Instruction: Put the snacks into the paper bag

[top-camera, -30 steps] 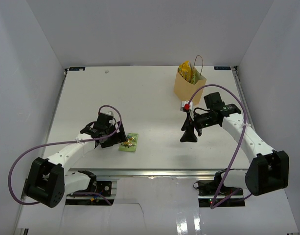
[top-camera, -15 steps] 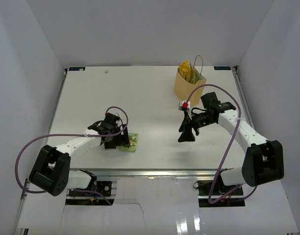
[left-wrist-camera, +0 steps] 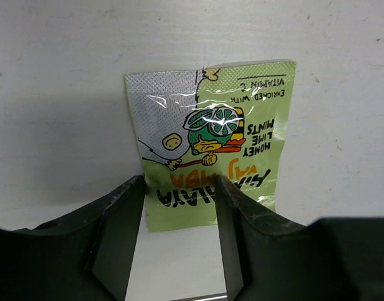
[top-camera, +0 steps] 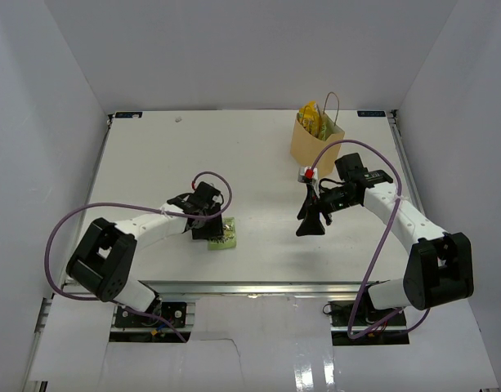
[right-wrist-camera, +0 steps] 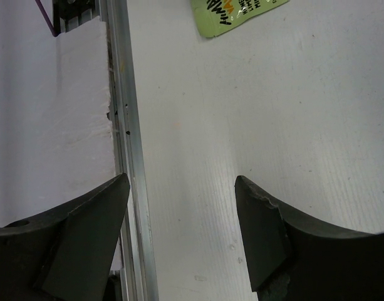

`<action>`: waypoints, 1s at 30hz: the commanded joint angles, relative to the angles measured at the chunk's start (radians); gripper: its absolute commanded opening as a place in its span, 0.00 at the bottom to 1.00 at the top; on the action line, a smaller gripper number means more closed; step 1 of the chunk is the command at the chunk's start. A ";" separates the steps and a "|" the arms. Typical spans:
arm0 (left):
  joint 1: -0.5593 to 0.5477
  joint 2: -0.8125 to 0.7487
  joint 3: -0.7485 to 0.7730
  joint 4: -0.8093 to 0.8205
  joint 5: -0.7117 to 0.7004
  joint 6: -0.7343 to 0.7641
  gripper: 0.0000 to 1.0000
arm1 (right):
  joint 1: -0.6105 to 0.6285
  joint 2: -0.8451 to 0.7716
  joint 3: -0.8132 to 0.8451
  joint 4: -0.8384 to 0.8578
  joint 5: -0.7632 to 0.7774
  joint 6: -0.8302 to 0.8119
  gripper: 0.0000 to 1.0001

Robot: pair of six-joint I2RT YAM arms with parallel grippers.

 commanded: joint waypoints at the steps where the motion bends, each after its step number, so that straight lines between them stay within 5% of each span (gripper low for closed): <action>1: -0.019 0.091 -0.055 -0.026 -0.004 -0.030 0.58 | -0.003 -0.007 0.002 0.018 -0.024 0.003 0.74; 15: -0.023 0.082 -0.078 0.083 0.145 0.021 0.08 | 0.044 0.021 -0.011 0.023 -0.015 0.029 0.73; 19: -0.023 0.053 -0.100 0.144 0.197 0.008 0.02 | 0.096 0.041 -0.039 0.124 0.041 0.144 0.70; 25: -0.023 0.017 -0.153 0.281 0.316 -0.054 0.00 | 0.182 0.137 -0.050 0.354 0.257 0.558 0.69; 30: -0.023 -0.016 -0.204 0.411 0.434 -0.114 0.00 | 0.215 0.255 0.001 0.435 0.194 0.716 0.73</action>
